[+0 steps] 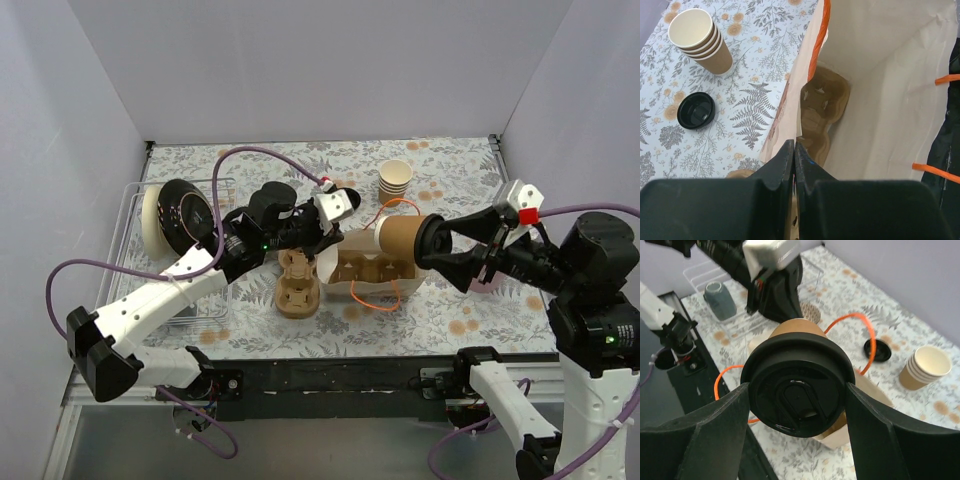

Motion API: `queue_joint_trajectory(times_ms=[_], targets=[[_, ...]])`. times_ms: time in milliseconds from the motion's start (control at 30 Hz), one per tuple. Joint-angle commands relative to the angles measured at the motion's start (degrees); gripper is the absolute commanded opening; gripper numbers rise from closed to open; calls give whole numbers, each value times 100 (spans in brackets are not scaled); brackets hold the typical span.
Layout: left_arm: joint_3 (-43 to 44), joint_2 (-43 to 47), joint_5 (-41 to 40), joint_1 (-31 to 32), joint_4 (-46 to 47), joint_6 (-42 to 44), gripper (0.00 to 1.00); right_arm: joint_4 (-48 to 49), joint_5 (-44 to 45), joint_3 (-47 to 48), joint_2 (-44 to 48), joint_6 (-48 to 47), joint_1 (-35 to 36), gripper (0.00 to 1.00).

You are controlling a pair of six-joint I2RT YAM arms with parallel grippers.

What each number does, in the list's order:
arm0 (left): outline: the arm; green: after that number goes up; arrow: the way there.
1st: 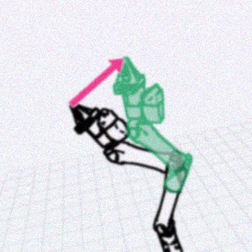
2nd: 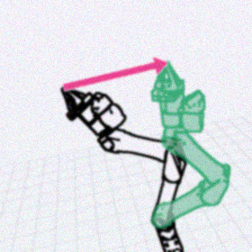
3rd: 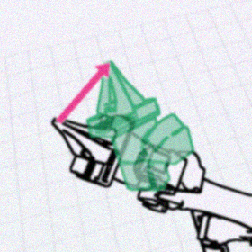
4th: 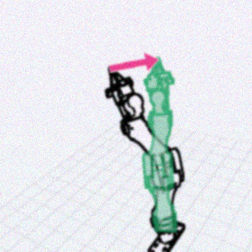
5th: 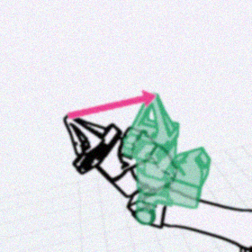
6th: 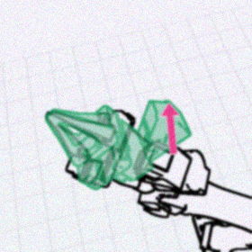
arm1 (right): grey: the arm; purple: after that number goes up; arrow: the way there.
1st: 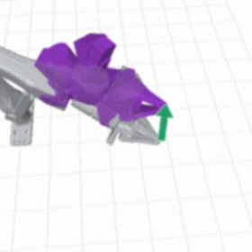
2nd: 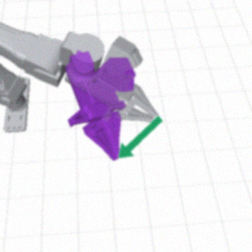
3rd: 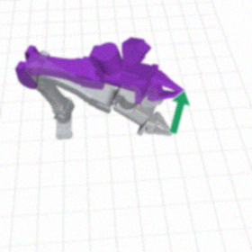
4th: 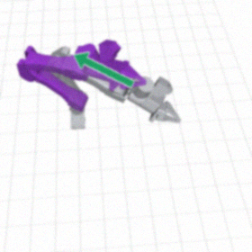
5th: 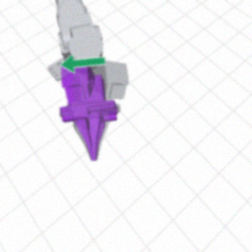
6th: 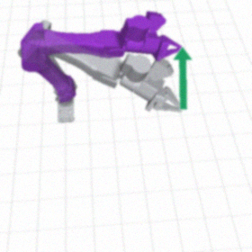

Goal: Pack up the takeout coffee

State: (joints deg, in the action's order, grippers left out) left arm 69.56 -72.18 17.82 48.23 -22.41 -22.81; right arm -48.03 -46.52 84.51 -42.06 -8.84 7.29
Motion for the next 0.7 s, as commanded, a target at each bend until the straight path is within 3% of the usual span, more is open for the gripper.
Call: queue_joint_trajectory(times_ms=[0, 233, 300, 367, 467, 533, 667], targets=[[417, -182, -43, 38, -342, -5, 0, -592, 62, -373, 330, -495, 158, 60], [760, -375, -15, 46, -431, 119, 1, -1094, 1004, -339, 50, -1286, 220, 56], [848, -402, -51, 46, -387, 31, 11, -1112, 1310, -347, -99, -1427, 246, 56], [901, -411, -95, 46, -334, -30, 14, -1103, 1470, -330, -188, -1506, 299, 55], [945, -393, 71, 55, -316, -40, 10, -1077, 1629, -339, -407, -1647, 378, 55], [928, -376, 160, 64, -281, -5, 1, -1068, 1646, -269, -583, -1734, 431, 54], [963, -411, 265, 82, -158, 171, 0, -1086, 1655, 74, -899, -1858, 580, 53]])
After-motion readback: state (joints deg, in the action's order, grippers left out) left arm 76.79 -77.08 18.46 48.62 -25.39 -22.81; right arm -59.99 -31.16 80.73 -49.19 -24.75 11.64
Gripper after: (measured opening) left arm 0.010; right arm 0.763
